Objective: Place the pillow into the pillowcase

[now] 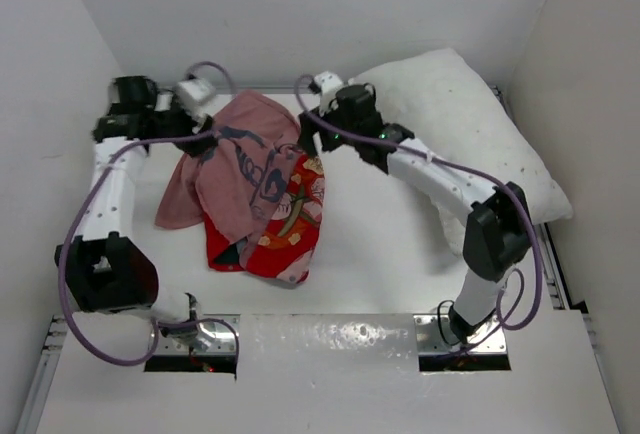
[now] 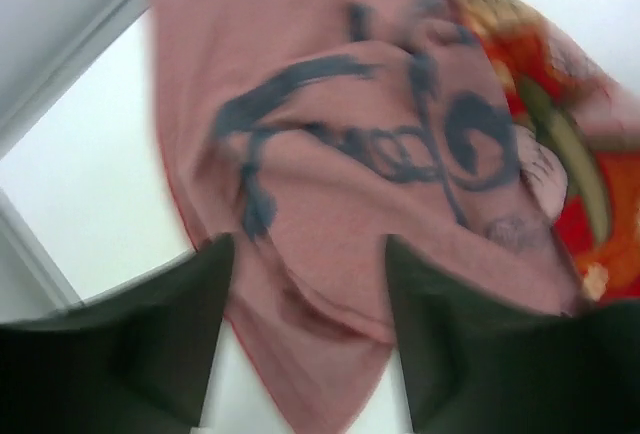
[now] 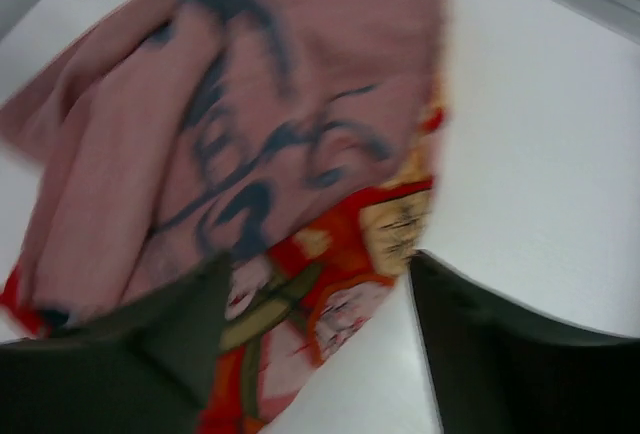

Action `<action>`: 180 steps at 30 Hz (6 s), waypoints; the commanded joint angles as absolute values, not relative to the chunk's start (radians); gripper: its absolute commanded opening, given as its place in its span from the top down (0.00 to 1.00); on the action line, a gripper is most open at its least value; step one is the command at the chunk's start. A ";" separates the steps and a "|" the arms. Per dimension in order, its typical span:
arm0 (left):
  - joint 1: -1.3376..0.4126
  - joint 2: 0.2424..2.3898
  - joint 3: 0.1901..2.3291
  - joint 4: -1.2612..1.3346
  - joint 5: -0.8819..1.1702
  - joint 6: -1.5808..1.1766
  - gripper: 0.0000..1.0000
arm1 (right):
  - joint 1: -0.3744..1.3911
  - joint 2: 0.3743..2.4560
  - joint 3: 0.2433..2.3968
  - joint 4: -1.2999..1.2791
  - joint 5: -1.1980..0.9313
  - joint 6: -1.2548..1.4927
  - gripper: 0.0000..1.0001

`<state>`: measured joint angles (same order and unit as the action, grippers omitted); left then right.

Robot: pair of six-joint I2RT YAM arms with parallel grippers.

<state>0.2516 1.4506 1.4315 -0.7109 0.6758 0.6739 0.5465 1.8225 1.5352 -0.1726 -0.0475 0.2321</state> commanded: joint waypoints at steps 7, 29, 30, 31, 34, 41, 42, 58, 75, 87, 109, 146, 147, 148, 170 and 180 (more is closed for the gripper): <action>-0.089 1.517 1.053 -0.756 0.296 1.109 0.11 | 0.687 1.959 1.264 -0.129 -0.153 0.366 0.01; 0.086 1.160 0.819 -1.103 0.155 1.549 0.63 | 0.436 2.470 2.296 -0.095 -0.175 0.520 0.11; 0.080 1.145 0.831 -1.085 0.181 1.504 0.27 | 0.437 2.406 2.217 -0.059 -0.198 0.474 0.01; 0.075 1.144 0.848 -1.059 0.211 1.465 0.01 | 0.436 2.360 2.151 -0.043 -0.187 0.451 0.01; 0.026 1.175 0.971 -0.967 0.380 1.318 0.00 | 0.434 2.168 1.909 -0.006 -0.115 0.344 0.01; -0.305 1.438 1.127 -0.692 0.319 1.011 0.84 | 0.407 1.930 1.741 -0.187 0.000 0.151 1.00; -0.371 1.474 1.137 -0.692 0.283 1.012 0.79 | 0.397 1.912 1.729 -0.201 0.027 0.144 0.80; -0.422 1.763 1.177 -0.498 0.080 1.052 0.60 | 0.195 2.034 1.654 -0.414 0.296 -0.089 0.01; -0.210 1.802 1.660 -0.650 0.124 0.626 1.00 | 0.228 1.508 1.168 -1.034 -0.506 -0.378 0.86; -0.176 1.720 1.551 -0.905 0.250 0.976 1.00 | 0.253 1.497 1.376 -0.236 -0.312 -0.058 0.01; -0.440 1.766 1.206 -0.749 0.006 1.137 0.35 | 0.083 2.237 1.852 -0.271 -0.457 0.241 0.01; -0.311 1.936 1.944 -0.643 0.259 0.681 1.00 | 0.292 1.555 1.250 -0.268 -0.654 0.089 0.65; -0.311 1.943 1.945 -0.641 0.253 0.681 1.00 | 0.276 1.571 1.319 -0.287 -0.590 0.097 0.39; -0.311 1.945 1.939 -0.641 0.244 0.680 1.00 | 0.250 1.592 1.366 -0.288 -0.543 0.115 0.28; -0.304 1.954 1.937 -0.569 0.101 0.650 1.00 | 0.152 2.065 1.733 -0.664 -0.555 0.058 1.00; -0.304 1.957 1.928 -0.561 0.097 0.666 1.00 | 0.181 1.629 1.442 -0.451 -0.634 0.146 1.00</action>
<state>-0.3065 1.9636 1.9102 -0.6235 0.0963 0.6651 0.1333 1.7767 1.4982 -0.5663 -0.5591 0.1135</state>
